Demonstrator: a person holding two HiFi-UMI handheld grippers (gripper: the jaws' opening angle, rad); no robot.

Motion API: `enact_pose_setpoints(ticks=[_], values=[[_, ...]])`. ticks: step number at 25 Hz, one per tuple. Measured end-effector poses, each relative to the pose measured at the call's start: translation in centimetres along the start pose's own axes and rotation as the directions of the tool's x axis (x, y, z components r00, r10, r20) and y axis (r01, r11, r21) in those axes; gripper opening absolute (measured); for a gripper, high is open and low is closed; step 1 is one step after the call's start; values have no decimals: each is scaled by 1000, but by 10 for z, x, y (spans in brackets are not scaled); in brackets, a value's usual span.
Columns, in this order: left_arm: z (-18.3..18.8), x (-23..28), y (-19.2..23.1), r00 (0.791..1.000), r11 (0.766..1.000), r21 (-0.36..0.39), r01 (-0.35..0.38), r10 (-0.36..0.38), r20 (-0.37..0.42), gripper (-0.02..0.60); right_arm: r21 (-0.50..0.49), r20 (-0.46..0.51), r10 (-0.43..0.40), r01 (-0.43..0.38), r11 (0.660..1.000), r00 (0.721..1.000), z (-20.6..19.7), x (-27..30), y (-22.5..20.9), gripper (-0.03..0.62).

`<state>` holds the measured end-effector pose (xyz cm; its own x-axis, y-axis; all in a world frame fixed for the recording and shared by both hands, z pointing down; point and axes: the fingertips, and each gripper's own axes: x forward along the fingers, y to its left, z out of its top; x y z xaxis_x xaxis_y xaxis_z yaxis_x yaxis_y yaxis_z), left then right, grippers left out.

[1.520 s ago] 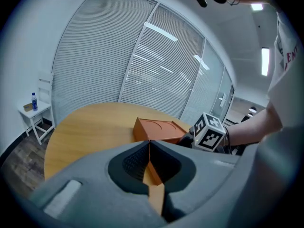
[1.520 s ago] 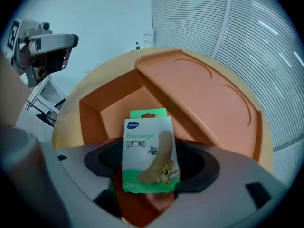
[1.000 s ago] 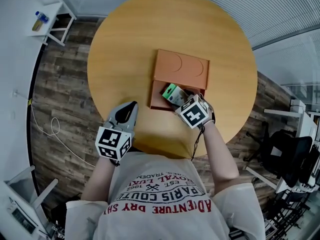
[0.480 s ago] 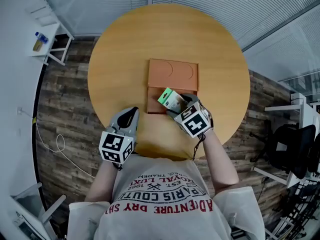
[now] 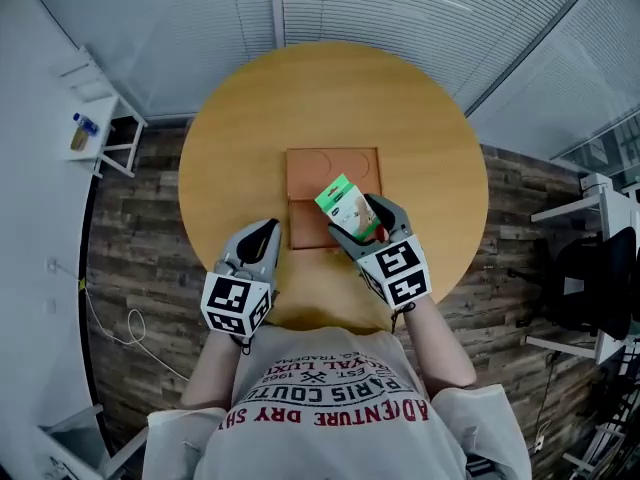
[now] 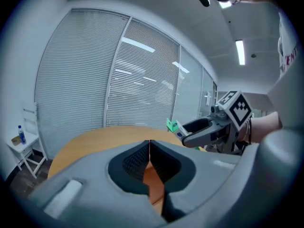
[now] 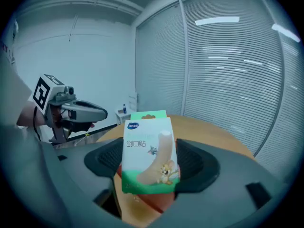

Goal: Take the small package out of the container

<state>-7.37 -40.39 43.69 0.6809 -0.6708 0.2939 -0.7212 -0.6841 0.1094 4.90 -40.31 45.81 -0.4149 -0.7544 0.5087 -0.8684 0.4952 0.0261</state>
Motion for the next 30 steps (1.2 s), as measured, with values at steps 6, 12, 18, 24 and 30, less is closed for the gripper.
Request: enact_pose_setpoints(ticks=[6, 12, 18, 24, 30], values=[[25, 6, -4, 998, 1000, 24, -10, 8, 63, 11, 58, 168, -149, 141, 988, 975, 24, -33, -20, 354], [37, 9, -15, 997, 999, 49, 5, -9, 77, 11, 134, 255, -277, 250, 959, 926, 31, -59, -39, 354], [45, 10, -21, 995, 999, 43, 25, -29, 90, 11, 191, 266, -330, 286, 939, 906, 31, -65, -46, 356], [46, 10, -22, 996, 999, 35, 27, -30, 88, 11, 197, 252, -334, 290, 936, 908, 29, -64, -46, 356], [48, 12, -24, 995, 999, 20, 28, -30, 94, 11, 179, 239, -328, 291, 940, 914, 28, -63, -46, 355]])
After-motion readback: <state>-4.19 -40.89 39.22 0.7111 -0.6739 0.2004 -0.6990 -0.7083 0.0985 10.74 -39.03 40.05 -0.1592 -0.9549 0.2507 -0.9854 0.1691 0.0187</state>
